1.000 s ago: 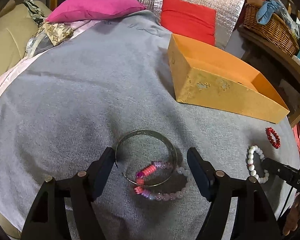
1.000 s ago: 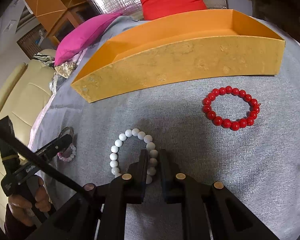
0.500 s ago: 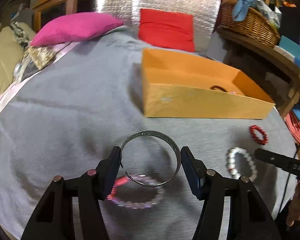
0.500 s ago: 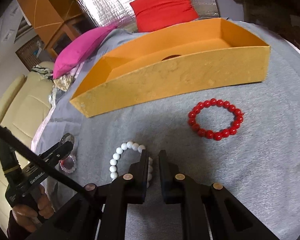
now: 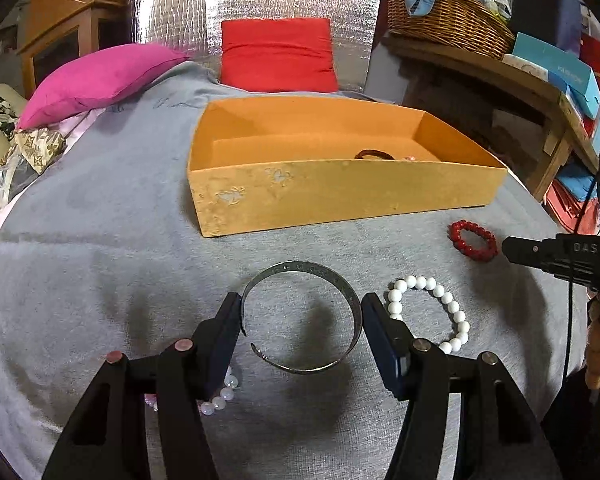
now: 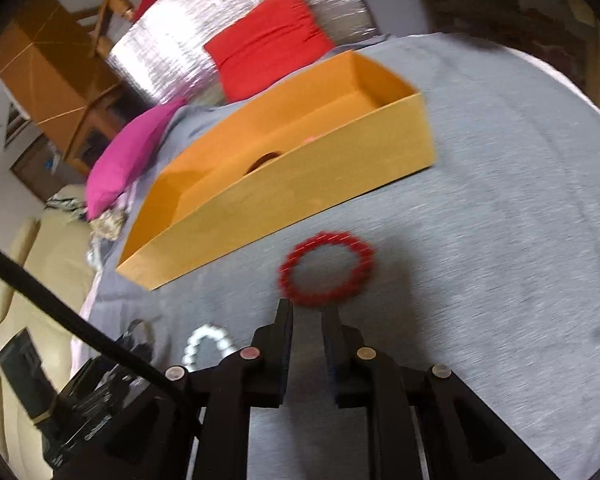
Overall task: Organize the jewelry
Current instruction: 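Carry the bangle toward the box while the right tool grasps the red bracelet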
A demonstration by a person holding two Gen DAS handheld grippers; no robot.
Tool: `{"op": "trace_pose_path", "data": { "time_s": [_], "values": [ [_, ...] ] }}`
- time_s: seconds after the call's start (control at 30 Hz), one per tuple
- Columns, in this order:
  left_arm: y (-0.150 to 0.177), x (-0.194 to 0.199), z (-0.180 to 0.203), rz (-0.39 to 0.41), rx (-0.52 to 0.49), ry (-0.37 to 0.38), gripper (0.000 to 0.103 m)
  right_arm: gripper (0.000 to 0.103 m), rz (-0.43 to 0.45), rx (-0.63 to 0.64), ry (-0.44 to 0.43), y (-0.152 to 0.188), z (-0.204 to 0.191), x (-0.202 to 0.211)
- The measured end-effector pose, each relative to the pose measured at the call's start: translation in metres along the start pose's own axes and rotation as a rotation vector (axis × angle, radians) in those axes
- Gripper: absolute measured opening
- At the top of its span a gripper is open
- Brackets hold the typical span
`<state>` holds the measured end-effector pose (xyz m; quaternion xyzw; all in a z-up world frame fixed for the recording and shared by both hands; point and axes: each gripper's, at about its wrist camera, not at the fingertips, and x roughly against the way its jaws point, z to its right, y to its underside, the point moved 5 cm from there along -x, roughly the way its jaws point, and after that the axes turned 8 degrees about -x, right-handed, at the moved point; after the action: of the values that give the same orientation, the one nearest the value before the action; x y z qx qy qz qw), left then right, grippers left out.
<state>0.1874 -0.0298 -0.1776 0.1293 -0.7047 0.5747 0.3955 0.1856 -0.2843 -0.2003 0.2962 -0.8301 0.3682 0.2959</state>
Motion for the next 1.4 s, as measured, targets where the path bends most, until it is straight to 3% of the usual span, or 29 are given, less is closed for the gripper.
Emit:
{"op": "trace_pose_path", "data": {
  "time_s": [0.27,0.4,0.5,0.73,1.07,1.23,1.4],
  "values": [
    [0.001,-0.004,-0.001,-0.023,0.009,0.003,0.062,0.018,-0.003,0.039,0.126,-0.015,-0.005,-0.022],
    [0.002,-0.004,-0.004,-0.026,0.015,-0.002,0.062,0.019,0.016,0.128,0.226,-0.015,-0.013,-0.034],
    [0.002,-0.003,-0.006,-0.025,0.031,0.003,0.062,0.010,0.036,0.219,0.285,-0.008,-0.024,-0.035],
    [0.000,0.002,-0.005,-0.007,0.032,0.003,0.062,0.010,0.096,0.200,0.212,-0.010,-0.028,-0.008],
    [-0.010,0.001,0.003,-0.008,0.043,0.038,0.062,0.010,0.157,0.092,0.025,-0.024,-0.032,0.027],
    [-0.035,0.011,0.005,0.040,0.006,0.016,0.062,0.010,0.212,0.094,-0.022,-0.031,-0.036,0.046],
    [-0.064,0.014,0.003,0.082,-0.052,-0.064,0.062,0.010,0.251,0.098,-0.061,-0.034,-0.044,0.056]
  ]
}}
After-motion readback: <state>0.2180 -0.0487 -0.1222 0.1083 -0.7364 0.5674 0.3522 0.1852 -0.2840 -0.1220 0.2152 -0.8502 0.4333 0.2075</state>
